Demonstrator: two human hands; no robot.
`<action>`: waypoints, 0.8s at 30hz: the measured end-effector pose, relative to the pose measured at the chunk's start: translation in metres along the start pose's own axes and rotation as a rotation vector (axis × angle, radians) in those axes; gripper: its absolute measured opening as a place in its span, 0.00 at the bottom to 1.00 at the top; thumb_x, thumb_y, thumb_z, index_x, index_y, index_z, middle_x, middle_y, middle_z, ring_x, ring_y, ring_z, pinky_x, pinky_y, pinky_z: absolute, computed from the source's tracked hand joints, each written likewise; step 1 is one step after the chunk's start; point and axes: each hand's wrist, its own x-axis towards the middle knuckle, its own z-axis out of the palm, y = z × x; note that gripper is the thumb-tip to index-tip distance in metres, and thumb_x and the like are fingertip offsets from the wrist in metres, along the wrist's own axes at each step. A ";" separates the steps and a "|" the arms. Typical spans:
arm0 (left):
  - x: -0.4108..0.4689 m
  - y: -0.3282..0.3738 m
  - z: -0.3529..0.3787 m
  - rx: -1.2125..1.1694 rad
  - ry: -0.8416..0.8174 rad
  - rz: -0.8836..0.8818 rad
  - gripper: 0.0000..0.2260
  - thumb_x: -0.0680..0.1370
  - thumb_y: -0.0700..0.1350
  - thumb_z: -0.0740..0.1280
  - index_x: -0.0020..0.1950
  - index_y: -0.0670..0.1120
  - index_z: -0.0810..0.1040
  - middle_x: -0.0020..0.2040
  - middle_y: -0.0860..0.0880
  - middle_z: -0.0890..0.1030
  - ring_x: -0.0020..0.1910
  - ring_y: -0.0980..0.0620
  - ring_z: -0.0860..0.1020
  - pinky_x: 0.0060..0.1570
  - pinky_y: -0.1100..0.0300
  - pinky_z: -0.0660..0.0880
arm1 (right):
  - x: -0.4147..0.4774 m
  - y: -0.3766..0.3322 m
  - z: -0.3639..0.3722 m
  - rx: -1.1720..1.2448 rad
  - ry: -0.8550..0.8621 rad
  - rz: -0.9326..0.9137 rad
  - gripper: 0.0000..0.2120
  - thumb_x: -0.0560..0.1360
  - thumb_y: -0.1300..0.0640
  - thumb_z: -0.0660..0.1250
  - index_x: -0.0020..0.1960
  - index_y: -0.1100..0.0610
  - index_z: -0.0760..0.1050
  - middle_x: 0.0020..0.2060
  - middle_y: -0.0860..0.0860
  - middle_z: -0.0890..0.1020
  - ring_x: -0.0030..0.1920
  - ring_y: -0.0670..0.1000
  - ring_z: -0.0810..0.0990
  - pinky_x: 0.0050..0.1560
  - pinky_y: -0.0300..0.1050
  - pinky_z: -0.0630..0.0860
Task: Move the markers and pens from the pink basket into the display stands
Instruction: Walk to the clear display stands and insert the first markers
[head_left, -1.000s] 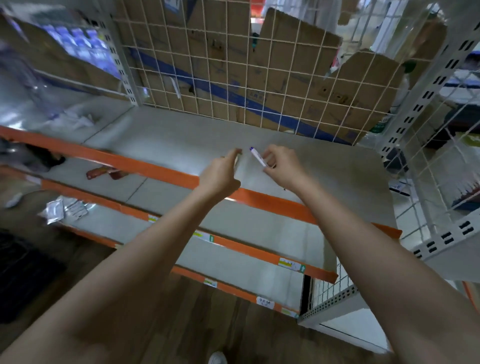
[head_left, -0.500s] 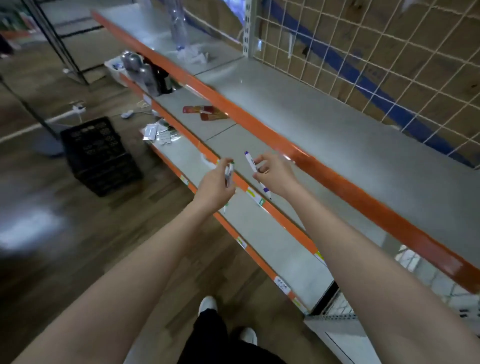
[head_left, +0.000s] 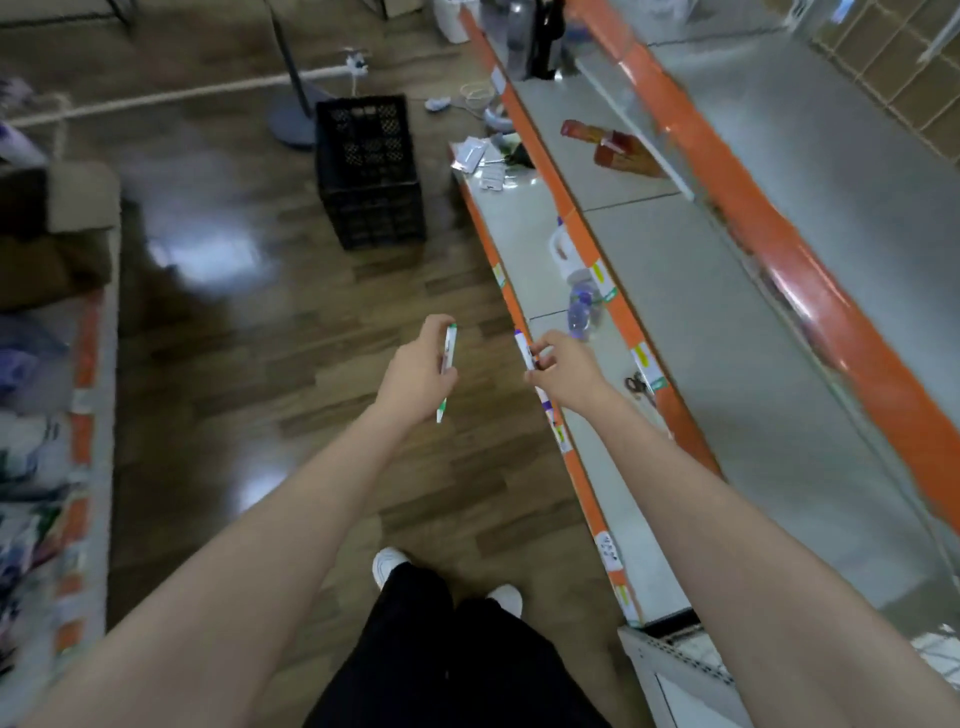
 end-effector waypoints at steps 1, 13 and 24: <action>0.000 -0.009 -0.007 -0.009 0.016 -0.028 0.25 0.74 0.37 0.64 0.69 0.51 0.64 0.40 0.48 0.76 0.41 0.43 0.78 0.44 0.51 0.76 | 0.005 -0.007 0.009 -0.015 -0.024 -0.011 0.11 0.70 0.64 0.71 0.48 0.53 0.73 0.32 0.46 0.73 0.40 0.51 0.75 0.44 0.41 0.71; 0.014 -0.114 -0.122 -0.120 0.181 -0.244 0.26 0.74 0.35 0.64 0.69 0.54 0.65 0.38 0.51 0.75 0.38 0.47 0.78 0.37 0.52 0.80 | 0.065 -0.143 0.094 -0.118 -0.230 -0.146 0.14 0.74 0.60 0.70 0.58 0.56 0.74 0.45 0.50 0.78 0.46 0.51 0.79 0.46 0.45 0.77; 0.050 -0.172 -0.175 -0.161 0.276 -0.325 0.27 0.75 0.36 0.67 0.70 0.53 0.64 0.38 0.53 0.75 0.37 0.53 0.77 0.40 0.54 0.79 | 0.126 -0.236 0.142 -0.147 -0.309 -0.266 0.14 0.73 0.62 0.70 0.57 0.56 0.75 0.42 0.49 0.78 0.47 0.51 0.79 0.49 0.47 0.78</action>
